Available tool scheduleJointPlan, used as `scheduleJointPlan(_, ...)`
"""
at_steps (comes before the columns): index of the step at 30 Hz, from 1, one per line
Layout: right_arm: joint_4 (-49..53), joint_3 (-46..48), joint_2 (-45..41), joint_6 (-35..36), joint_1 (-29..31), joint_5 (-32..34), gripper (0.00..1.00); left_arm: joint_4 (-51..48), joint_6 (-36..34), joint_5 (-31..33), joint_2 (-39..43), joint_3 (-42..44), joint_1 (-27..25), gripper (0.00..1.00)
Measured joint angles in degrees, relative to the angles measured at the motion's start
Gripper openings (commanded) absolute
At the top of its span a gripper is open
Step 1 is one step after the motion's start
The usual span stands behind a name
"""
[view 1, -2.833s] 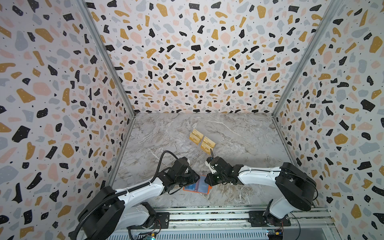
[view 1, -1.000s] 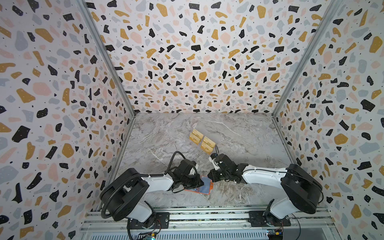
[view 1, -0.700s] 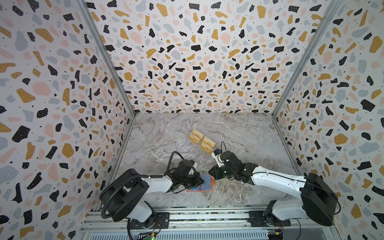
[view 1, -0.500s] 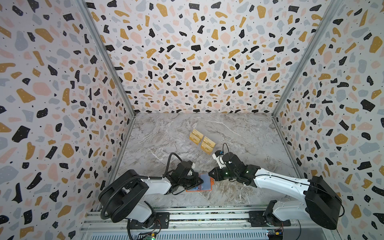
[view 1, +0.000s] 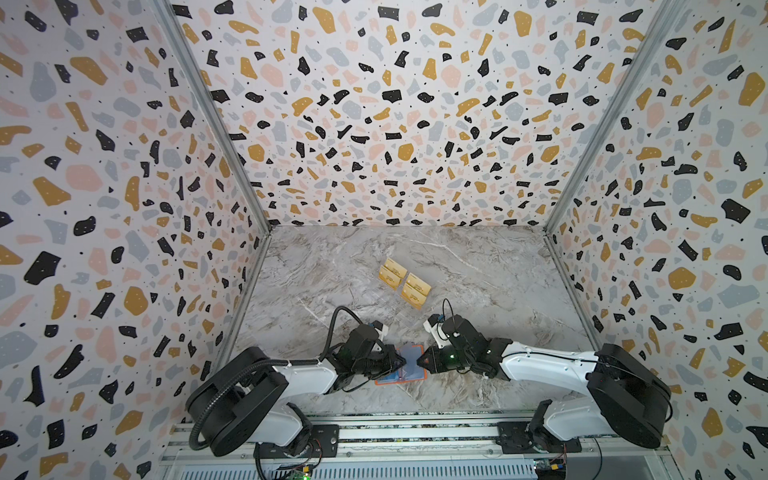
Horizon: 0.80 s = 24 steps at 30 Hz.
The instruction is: Put the credit cards into the card holder
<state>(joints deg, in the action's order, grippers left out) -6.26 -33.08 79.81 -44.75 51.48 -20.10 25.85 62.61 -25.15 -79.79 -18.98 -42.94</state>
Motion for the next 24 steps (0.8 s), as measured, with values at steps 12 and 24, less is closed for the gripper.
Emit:
scheduleJointPlan(12,-4.90,-2.10,8.48,0.04,1.53,-2.78,0.11,0.00,-0.46,-0.85,3.28,1.97,0.00,0.50)
scheduleJointPlan(24,-7.89,-5.77,12.44,1.14,2.25,-5.05,0.11,-14.86,-3.34,1.14,20.46,1.68,5.16,0.46)
